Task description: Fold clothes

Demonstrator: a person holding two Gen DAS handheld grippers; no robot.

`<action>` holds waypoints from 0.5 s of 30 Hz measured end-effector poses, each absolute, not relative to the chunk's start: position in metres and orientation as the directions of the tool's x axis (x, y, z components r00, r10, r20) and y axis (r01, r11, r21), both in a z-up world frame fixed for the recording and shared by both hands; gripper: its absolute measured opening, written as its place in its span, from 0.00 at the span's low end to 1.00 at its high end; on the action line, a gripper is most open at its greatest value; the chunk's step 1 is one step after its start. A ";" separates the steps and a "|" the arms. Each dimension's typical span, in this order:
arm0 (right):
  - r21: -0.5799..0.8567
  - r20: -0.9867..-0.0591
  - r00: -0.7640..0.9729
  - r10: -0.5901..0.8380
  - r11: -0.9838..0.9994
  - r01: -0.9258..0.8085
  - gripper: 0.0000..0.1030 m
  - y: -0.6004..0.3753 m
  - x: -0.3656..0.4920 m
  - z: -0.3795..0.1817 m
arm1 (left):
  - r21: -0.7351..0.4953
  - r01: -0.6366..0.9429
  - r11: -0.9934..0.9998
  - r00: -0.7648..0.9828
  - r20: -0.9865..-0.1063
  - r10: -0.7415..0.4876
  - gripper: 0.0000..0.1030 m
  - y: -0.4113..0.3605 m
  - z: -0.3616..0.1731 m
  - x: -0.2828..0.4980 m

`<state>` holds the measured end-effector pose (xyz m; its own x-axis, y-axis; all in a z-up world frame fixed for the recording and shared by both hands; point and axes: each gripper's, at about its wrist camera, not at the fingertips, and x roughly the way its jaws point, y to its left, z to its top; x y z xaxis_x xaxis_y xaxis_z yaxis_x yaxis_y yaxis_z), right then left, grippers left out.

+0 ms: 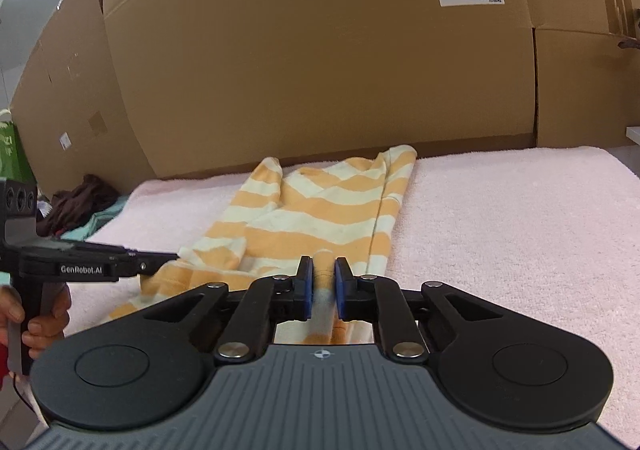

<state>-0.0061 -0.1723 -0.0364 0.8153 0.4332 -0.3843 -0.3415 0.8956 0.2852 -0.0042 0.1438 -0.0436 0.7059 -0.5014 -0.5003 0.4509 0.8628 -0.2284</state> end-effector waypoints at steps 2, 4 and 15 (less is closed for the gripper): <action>0.298 -0.407 0.807 0.428 0.897 -0.326 0.12 -0.171 0.001 -0.039 | -0.209 0.441 0.873 0.720 -0.497 -0.484 0.00 0.144 -0.041 -0.008; 0.318 -0.459 0.781 0.423 0.900 -0.300 0.13 -0.170 0.012 -0.045 | -0.210 0.436 0.875 0.718 -0.505 -0.479 0.00 0.141 -0.045 0.000; 0.300 -0.358 0.782 0.509 0.856 -0.420 0.22 -0.175 -0.027 -0.023 | -0.184 0.383 0.905 0.777 -0.465 -0.423 0.03 0.152 -0.030 -0.005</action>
